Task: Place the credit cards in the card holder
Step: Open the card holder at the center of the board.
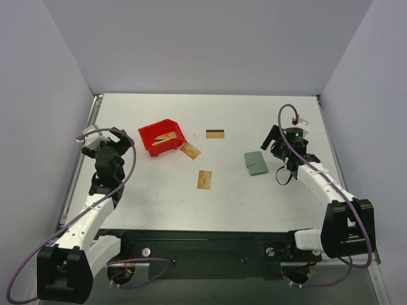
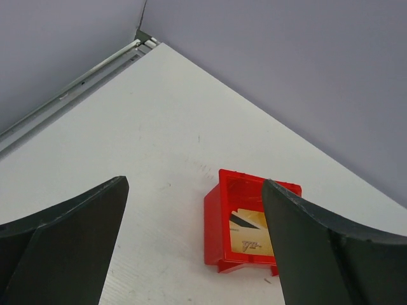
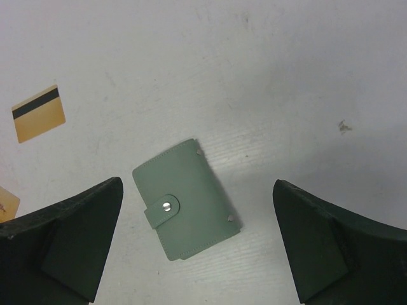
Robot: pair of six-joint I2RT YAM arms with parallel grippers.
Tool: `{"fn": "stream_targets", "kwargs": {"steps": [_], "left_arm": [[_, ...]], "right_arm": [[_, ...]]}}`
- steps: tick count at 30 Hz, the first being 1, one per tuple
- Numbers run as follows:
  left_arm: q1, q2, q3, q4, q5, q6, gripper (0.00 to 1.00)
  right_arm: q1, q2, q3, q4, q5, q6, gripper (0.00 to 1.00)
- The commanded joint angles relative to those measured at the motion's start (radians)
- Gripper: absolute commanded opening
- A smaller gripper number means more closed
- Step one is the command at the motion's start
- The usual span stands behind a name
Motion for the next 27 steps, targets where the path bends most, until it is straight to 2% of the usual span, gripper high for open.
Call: {"fn": "stream_targets", "kwargs": {"steps": [1, 6, 8, 10, 12, 15, 17, 22, 27], "left_arm": [[0.025, 0.000, 0.102, -0.306, -0.011, -0.204, 0.97], [0.037, 0.022, 0.077, -0.196, 0.226, -0.203, 0.96], [0.036, 0.054, 0.118, -0.272, 0.252, -0.201, 0.94], [0.034, 0.106, 0.201, -0.405, 0.269, -0.209, 0.86], [0.034, 0.166, 0.275, -0.506, 0.311, -0.197, 0.67], [0.008, 0.223, 0.313, -0.530, 0.331, -0.232, 0.62], [-0.041, 0.241, 0.319, -0.513, 0.314, -0.232, 0.61], [-0.254, 0.338, 0.417, -0.536, 0.239, -0.157, 0.60], [-0.374, 0.413, 0.447, -0.519, 0.204, -0.112, 0.60]], "right_arm": [[-0.015, 0.027, 0.042, -0.085, -0.056, 0.054, 1.00], [-0.018, 0.055, 0.052, -0.090, -0.087, 0.062, 1.00], [-0.020, 0.069, 0.058, -0.096, -0.091, 0.064, 1.00], [-0.020, 0.078, 0.058, -0.096, -0.099, 0.064, 0.99], [-0.015, 0.087, 0.056, -0.091, -0.110, 0.059, 0.99], [0.000, 0.109, 0.068, -0.110, -0.116, 0.047, 0.99], [0.024, 0.132, 0.094, -0.145, -0.102, 0.030, 0.99], [0.110, 0.178, 0.133, -0.223, 0.007, -0.024, 0.98], [0.205, 0.201, 0.147, -0.260, 0.103, -0.062, 0.97]]}}
